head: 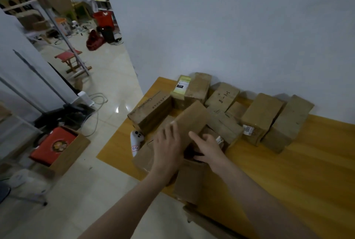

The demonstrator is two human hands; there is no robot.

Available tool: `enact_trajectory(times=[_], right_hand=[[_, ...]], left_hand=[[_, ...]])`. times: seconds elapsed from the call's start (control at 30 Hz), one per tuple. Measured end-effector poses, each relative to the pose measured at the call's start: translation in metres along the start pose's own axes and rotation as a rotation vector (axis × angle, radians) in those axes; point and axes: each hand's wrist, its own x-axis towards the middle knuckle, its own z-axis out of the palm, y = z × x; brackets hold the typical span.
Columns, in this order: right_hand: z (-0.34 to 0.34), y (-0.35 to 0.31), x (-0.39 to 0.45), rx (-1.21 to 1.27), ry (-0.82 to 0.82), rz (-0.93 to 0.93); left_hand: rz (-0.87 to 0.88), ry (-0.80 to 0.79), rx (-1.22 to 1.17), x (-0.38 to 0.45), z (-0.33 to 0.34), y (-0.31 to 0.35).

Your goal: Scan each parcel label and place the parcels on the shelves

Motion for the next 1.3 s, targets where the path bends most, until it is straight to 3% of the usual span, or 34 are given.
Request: enact_trajectory(times=[0.17, 0.3, 0.53, 0.73, 0.87, 1.07, 1.2, 1.3], right_hand=[[0.000, 0.009, 0.002, 0.453, 0.251, 0.118], [-0.034, 0.011, -0.014, 0.664, 0.261, 0.143], [-0.114, 0.034, -0.075, 0.618, 0.362, -0.040], [-0.183, 0.056, -0.142, 0.609, 0.474, -0.189], [-0.234, 0.065, -0.186, 0.400, 0.422, -0.185], [-0.325, 0.062, -0.235, -0.084, 0.212, -0.045], [-0.363, 0.046, -0.257, -0.295, 0.058, -0.016], [-0.393, 0.041, -0.263, -0.461, -0.021, 0.009]], left_hand=[[0.337, 0.203, 0.033, -0.019, -0.010, 0.038], [0.510, 0.232, -0.002, -0.030, -0.008, 0.068], [0.737, 0.213, -0.416, -0.047, -0.065, 0.118], [0.634, 0.121, -0.614, -0.014, -0.098, 0.147], [0.731, 0.096, -0.599, 0.013, -0.103, 0.167], [0.966, -0.099, -0.409, 0.023, -0.113, 0.199], [1.037, -0.338, -0.318, 0.004, -0.116, 0.234], [1.001, -0.573, -0.469, -0.017, -0.107, 0.264]])
